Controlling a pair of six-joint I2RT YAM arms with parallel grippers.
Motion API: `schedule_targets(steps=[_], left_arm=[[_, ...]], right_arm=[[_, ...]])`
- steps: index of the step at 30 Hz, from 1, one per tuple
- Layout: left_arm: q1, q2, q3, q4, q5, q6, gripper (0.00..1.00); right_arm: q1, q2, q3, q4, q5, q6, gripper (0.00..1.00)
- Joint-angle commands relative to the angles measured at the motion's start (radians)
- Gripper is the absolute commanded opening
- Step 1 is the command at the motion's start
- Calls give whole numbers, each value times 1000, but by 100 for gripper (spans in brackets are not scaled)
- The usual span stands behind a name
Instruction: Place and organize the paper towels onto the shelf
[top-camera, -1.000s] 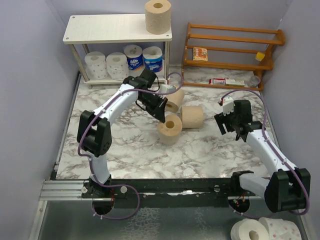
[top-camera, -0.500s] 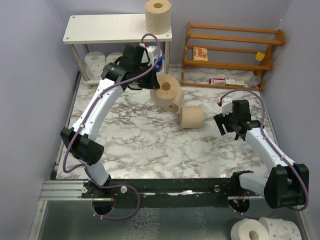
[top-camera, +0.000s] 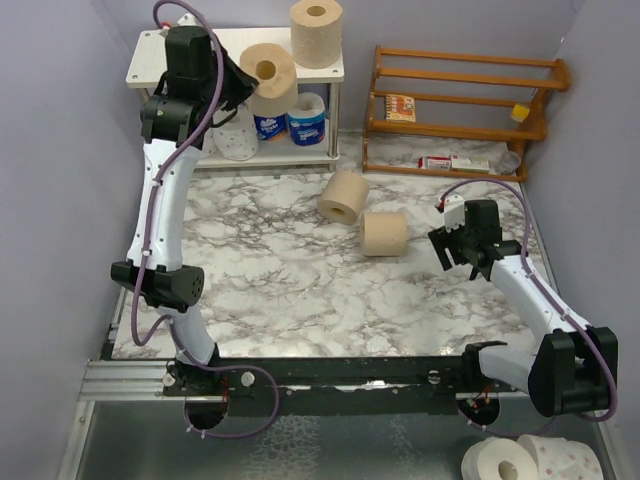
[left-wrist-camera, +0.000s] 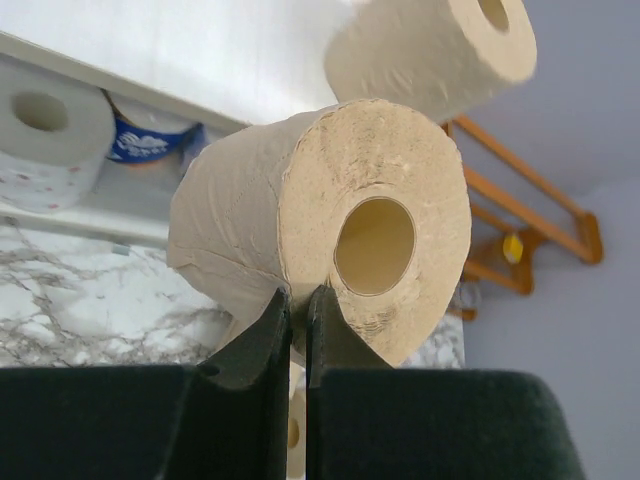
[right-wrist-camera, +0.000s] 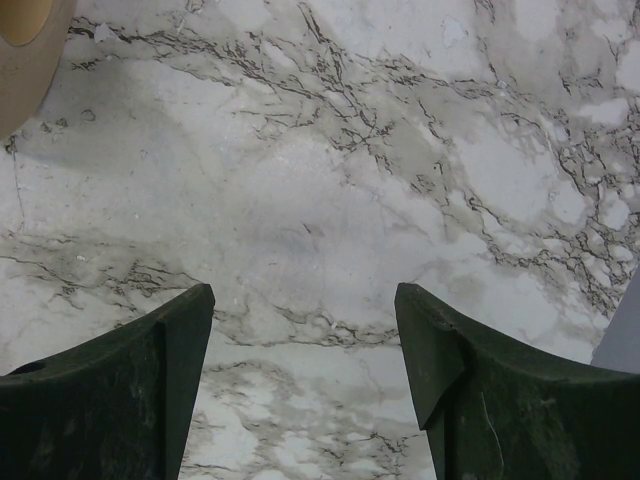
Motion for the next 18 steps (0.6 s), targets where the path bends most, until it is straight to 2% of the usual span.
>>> schedule_targets(steps=[1, 6, 9, 14, 18], left_arm=[[43, 27, 156, 63, -220, -101, 0], [49, 61, 313, 89, -468, -53, 0], [77, 74, 331, 117, -596, -51, 0], [117, 90, 308, 168, -696, -62, 0], [155, 111, 269, 258, -687, -21, 0]], right_arm=[[-1, 11, -3, 33, 17, -6, 74], [-1, 27, -3, 31, 17, -7, 74], [-1, 27, -7, 33, 14, -9, 74], [-1, 41, -14, 35, 10, -12, 74], [-1, 51, -13, 33, 15, -10, 74]])
